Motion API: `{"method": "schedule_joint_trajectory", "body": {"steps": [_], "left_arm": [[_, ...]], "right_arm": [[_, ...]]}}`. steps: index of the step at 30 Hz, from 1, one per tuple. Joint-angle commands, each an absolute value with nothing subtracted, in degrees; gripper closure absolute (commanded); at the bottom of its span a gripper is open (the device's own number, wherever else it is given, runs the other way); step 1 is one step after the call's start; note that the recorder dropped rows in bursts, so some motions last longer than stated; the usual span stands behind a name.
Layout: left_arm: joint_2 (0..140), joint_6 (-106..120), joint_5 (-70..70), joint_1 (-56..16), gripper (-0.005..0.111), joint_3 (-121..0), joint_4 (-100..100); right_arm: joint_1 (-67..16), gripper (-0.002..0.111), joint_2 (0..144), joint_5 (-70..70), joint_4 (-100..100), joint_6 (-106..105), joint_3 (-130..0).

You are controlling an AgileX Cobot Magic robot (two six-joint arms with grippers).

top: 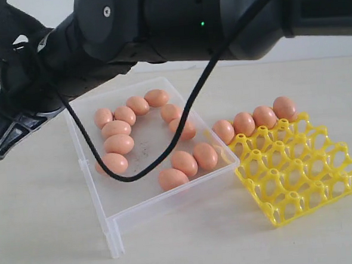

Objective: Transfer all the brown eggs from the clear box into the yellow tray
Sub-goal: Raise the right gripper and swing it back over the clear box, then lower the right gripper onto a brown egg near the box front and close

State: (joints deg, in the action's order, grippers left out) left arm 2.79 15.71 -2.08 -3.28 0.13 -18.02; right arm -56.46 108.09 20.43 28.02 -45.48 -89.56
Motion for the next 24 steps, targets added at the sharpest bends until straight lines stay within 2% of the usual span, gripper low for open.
{"method": "schedule_joint_trajectory", "body": {"steps": [1,7,8,9,10,11,12,15,17,19,20,22,23,24], "left_arm": [[3.02,15.97,-2.98,-3.44,0.103,0.00,-18.28],[3.02,15.97,-2.98,-3.44,0.103,0.00,-18.28],[3.02,15.97,-2.98,-3.44,0.103,0.00,-18.28],[3.02,15.97,-2.98,-3.44,0.103,0.00,-18.28],[3.02,15.97,-2.98,-3.44,0.103,0.00,-18.28],[3.02,15.97,-2.98,-3.44,0.103,0.00,-18.28],[3.02,15.97,-2.98,-3.44,0.103,0.00,-18.28],[3.02,15.97,-2.98,-3.44,0.103,0.00,-18.28],[3.02,15.97,-2.98,-3.44,0.103,0.00,-18.28],[3.02,15.97,-2.98,-3.44,0.103,0.00,-18.28],[3.02,15.97,-2.98,-3.44,0.103,0.00,-18.28],[3.02,15.97,-2.98,-3.44,0.103,0.00,-18.28],[3.02,15.97,-2.98,-3.44,0.103,0.00,-18.28],[3.02,15.97,-2.98,-3.44,0.103,0.00,-18.28]], "right_arm": [[-53.70,0.045,112.10,9.26,27.81,-39.88,-89.90],[-53.70,0.045,113.74,-3.07,29.47,-36.52,-89.90],[-53.70,0.051,113.74,-3.46,31.80,-35.31,-89.90],[-53.70,0.062,113.74,-2.74,32.93,-35.18,-89.90],[-53.70,0.081,113.84,0.00,32.51,-36.93,-89.90],[-53.67,0.088,113.84,2.58,32.51,-38.71,-90.01],[-53.19,0.105,113.84,10.78,32.51,-41.97,-90.70],[-49.61,0.108,113.88,28.46,32.27,-36.03,-94.02],[-45.47,0.108,114.19,42.31,25.66,-24.48,-96.49],[-41.77,0.105,116.10,63.62,7.83,-17.87,-99.81],[-41.66,0.100,116.67,67.69,4.00,-17.34,-99.95],[-41.51,0.075,117.98,69.96,-2.41,-15.58,-99.95],[-41.51,0.054,118.74,69.96,-1.87,-15.29,-99.95],[-41.63,0.045,119.34,69.96,-1.73,-15.29,-99.95]]}}
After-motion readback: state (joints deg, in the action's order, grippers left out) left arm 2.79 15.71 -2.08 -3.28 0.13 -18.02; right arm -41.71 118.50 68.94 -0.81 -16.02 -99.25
